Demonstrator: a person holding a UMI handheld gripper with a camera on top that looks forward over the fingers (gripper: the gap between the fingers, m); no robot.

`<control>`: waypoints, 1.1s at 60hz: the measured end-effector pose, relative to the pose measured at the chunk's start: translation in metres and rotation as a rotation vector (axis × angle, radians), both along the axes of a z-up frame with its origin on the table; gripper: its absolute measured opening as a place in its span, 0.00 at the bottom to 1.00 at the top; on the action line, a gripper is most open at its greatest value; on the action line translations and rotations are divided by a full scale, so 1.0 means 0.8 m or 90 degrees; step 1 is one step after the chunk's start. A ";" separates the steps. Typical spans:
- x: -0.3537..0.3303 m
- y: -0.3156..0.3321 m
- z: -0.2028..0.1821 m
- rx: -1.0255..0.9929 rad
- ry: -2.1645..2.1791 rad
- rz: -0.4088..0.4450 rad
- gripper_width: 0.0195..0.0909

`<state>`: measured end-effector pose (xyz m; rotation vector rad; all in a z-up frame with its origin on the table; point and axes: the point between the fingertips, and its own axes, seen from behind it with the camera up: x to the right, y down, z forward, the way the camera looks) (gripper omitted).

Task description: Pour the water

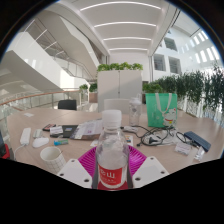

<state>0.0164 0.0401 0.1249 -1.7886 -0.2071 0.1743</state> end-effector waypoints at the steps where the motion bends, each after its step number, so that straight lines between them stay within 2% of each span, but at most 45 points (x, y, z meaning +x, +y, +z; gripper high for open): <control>1: -0.002 0.000 -0.013 -0.013 0.000 0.009 0.28; 3: -0.006 0.003 -0.049 -0.027 0.007 0.021 0.28; 7: -0.008 -0.002 -0.067 -0.055 0.004 0.030 0.30; 9: -0.010 -0.001 -0.059 -0.025 0.009 0.037 0.31; 23: -0.004 -0.004 -0.064 -0.018 0.003 0.058 0.34; 26: -0.003 -0.004 -0.064 -0.019 0.007 0.054 0.38; 32: 0.001 -0.013 -0.074 -0.067 -0.008 0.051 0.52; 34: 0.003 -0.021 -0.082 -0.103 -0.012 0.051 0.62; 37: -0.002 -0.029 -0.088 -0.136 -0.002 0.056 0.85; 39: 0.001 -0.048 -0.079 -0.147 0.009 0.056 0.93; 42: 0.008 -0.071 -0.066 -0.160 0.014 0.047 0.90; 66: 0.023 -0.300 0.080 -0.188 -0.010 -0.067 0.90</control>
